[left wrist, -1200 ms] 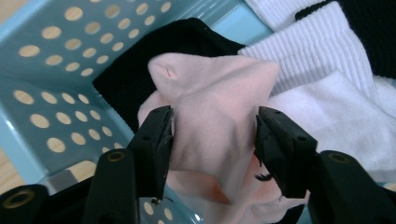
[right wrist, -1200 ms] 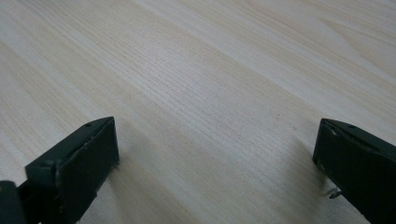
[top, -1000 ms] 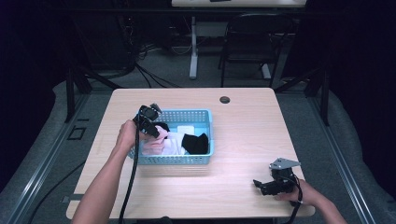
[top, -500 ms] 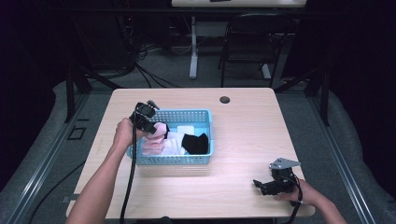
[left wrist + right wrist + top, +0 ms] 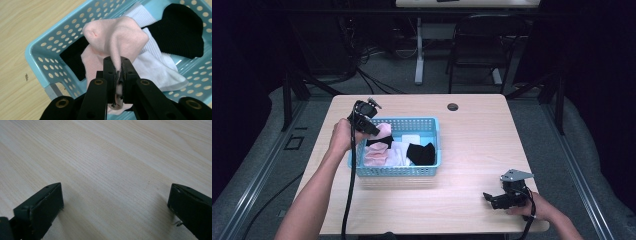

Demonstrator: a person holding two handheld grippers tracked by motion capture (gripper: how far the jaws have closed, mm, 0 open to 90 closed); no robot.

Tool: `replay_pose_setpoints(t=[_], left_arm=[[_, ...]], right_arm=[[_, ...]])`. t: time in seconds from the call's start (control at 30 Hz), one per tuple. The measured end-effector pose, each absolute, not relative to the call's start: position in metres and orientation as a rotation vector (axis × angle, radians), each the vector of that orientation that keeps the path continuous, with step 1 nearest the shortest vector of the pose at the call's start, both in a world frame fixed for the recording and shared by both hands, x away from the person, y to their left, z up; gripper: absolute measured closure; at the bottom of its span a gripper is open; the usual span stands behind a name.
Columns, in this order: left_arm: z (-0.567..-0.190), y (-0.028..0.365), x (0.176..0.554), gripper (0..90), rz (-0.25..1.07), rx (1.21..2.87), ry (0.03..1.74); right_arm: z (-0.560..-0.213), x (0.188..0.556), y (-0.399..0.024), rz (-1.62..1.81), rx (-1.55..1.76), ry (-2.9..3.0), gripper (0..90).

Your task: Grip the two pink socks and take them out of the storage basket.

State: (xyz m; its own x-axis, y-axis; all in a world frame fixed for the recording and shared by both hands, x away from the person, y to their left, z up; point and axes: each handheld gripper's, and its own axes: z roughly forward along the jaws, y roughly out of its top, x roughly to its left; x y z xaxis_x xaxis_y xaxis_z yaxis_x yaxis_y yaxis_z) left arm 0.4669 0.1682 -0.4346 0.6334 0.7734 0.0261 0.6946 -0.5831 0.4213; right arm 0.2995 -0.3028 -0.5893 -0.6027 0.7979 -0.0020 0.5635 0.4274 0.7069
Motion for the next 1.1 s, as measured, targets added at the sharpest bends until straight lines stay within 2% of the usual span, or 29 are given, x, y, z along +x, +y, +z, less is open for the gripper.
replay_pose_setpoints(t=[0.6,1.1], left_arm=[[-0.410,0.180,0.464,84.5,0.290,2.466,1.174],[-0.384,0.213,0.452,84.4,0.289,2.415,1.209]], right_arm=[[-0.589,0.300,-0.303,0.966,1.163,2.358,0.0],[-0.589,0.300,-0.303,0.966,1.163,2.357,0.0]])
